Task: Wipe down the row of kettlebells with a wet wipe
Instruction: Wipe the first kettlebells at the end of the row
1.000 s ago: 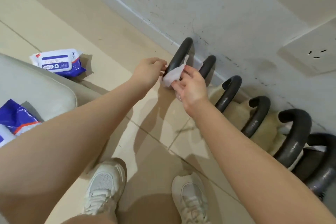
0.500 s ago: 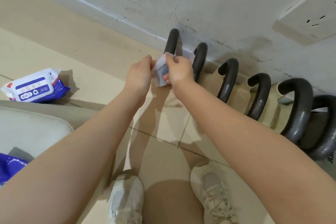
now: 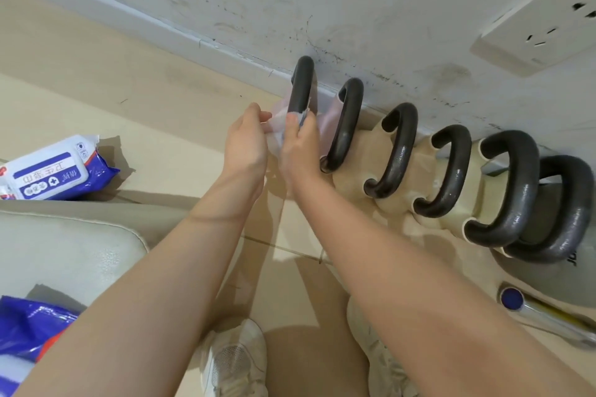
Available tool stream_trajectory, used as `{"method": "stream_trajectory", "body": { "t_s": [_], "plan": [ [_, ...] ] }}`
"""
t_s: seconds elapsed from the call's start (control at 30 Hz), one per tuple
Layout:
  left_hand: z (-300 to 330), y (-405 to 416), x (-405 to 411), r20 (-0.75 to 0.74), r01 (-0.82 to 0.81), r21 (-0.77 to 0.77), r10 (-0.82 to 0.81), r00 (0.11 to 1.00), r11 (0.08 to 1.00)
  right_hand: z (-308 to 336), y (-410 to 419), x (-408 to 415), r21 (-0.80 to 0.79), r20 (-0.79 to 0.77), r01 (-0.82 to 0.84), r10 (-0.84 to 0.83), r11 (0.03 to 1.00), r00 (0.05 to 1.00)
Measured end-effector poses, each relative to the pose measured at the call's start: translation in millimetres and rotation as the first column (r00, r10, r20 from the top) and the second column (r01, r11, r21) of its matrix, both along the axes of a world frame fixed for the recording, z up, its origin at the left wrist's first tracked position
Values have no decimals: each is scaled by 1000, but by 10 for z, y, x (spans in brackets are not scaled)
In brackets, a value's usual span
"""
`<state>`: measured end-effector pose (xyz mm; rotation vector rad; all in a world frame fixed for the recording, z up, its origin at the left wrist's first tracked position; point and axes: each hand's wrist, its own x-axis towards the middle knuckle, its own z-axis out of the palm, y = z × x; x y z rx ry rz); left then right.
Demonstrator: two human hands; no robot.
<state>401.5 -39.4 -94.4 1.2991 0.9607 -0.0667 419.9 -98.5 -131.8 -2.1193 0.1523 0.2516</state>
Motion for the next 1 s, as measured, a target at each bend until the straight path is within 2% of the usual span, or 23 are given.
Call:
{"method": "stream_trajectory", "body": {
  "t_s": [0.03,0.1,0.13,0.17,0.27,0.33,0.4,0.47,0.5,0.57,0.6,0.63,0.67,0.73,0.8,0.83,0.93,1.0],
  "plan": [
    [7,7,-6,-2,-8,-10,8,1000,1000,-34,-11,-73,-89,66,-12,18,996,998],
    [10,25,2,-18,-34,-17,33,999,999,-149,-26,-262,-200,64,-62,76,978,995],
    [12,32,9,-28,-50,-23,49,998,999,-190,-39,-362,-188,47,-80,90,979,995],
    [13,33,17,-36,-61,-33,60,998,998,-234,-33,-427,-119,11,-56,57,991,998],
    [-8,15,37,-39,-50,-57,48,998,997,-125,5,-354,-49,-7,19,-20,999,1000],
    [-28,5,43,-38,-61,-66,58,998,996,24,0,-184,-25,43,12,-11,1000,999],
    [-57,2,59,-54,-101,-84,97,994,991,84,-23,-80,18,25,-43,42,999,999],
    [-67,-11,78,-81,-148,-107,140,987,983,81,-97,-127,-172,11,-209,214,963,977],
    [-75,-17,84,-91,-166,-104,156,984,981,8,-145,-165,-303,9,-270,286,914,958],
    [-92,-22,94,-98,-194,-77,187,978,978,-138,-231,-245,-521,102,-316,426,793,899],
    [-100,-15,102,-99,-207,-65,200,975,976,-219,-273,-262,-632,186,-291,506,718,842],
    [-109,-8,105,-100,-219,-61,212,972,974,-279,-315,-259,-756,231,-258,614,602,754],
    [-118,1,106,-98,-226,-58,220,971,972,-296,-351,-220,-857,218,-222,717,465,662],
    [-134,6,98,-94,-222,-39,217,972,974,-266,-410,-48,-970,76,-172,884,173,462],
    [-138,-1,89,-94,-213,-17,211,973,977,-132,-434,139,-986,-63,-168,952,-12,299],
    [-137,-5,79,-91,-211,-7,209,974,977,-76,-443,231,-988,-89,-145,964,-54,249],
    [-126,-19,57,-74,-196,22,197,978,980,-26,-521,313,-991,-89,-112,979,-70,182],
    [-122,-20,49,-68,-191,32,193,979,981,-77,-596,293,-992,-92,-90,993,-85,80]
  ]
}}
